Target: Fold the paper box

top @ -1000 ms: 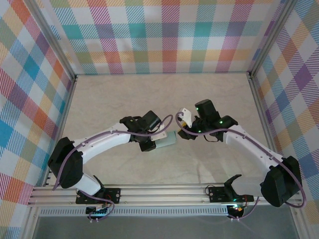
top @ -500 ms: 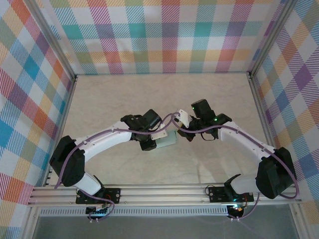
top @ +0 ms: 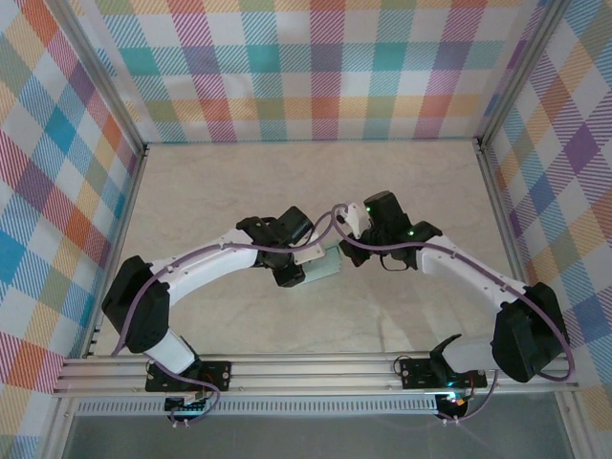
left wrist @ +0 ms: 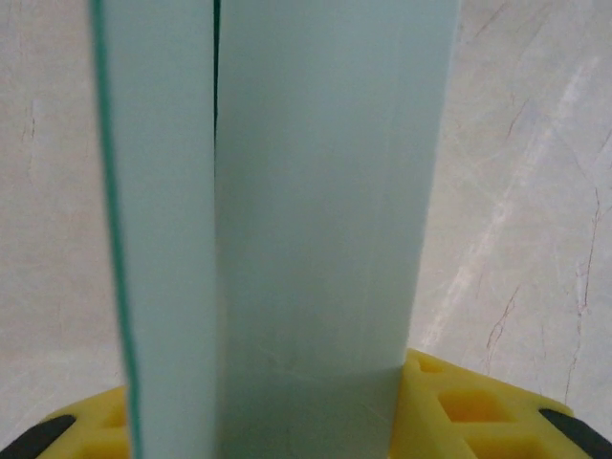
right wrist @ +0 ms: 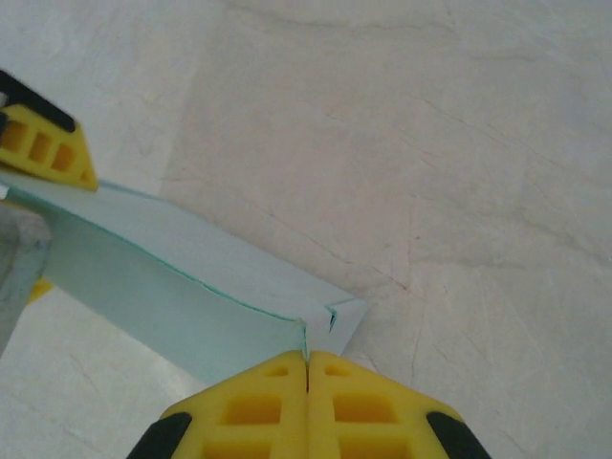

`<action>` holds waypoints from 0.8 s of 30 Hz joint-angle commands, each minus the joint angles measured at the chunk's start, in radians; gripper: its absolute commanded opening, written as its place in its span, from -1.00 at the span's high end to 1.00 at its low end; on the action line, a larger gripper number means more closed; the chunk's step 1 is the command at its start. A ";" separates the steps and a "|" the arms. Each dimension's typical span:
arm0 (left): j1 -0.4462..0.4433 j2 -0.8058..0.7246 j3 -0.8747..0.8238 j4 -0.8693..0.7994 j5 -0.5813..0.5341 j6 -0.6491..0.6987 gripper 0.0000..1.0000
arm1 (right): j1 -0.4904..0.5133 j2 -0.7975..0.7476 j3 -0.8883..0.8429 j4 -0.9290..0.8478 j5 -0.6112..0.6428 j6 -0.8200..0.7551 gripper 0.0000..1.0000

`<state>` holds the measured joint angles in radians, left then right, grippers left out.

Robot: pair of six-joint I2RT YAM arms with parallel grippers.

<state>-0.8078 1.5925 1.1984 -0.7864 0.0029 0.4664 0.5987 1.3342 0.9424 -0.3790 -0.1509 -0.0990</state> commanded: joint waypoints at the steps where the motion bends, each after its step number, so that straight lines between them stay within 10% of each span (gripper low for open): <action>1: 0.002 0.038 -0.007 -0.051 0.061 -0.020 0.17 | 0.038 -0.045 -0.043 0.114 0.097 0.207 1.00; 24: 0.000 0.041 -0.010 -0.053 0.100 -0.045 0.16 | 0.131 -0.091 -0.193 0.206 0.400 0.447 1.00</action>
<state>-0.8078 1.6073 1.2091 -0.7776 0.0444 0.4297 0.7284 1.2541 0.7826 -0.1787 0.1802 0.3061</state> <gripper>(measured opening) 0.420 0.054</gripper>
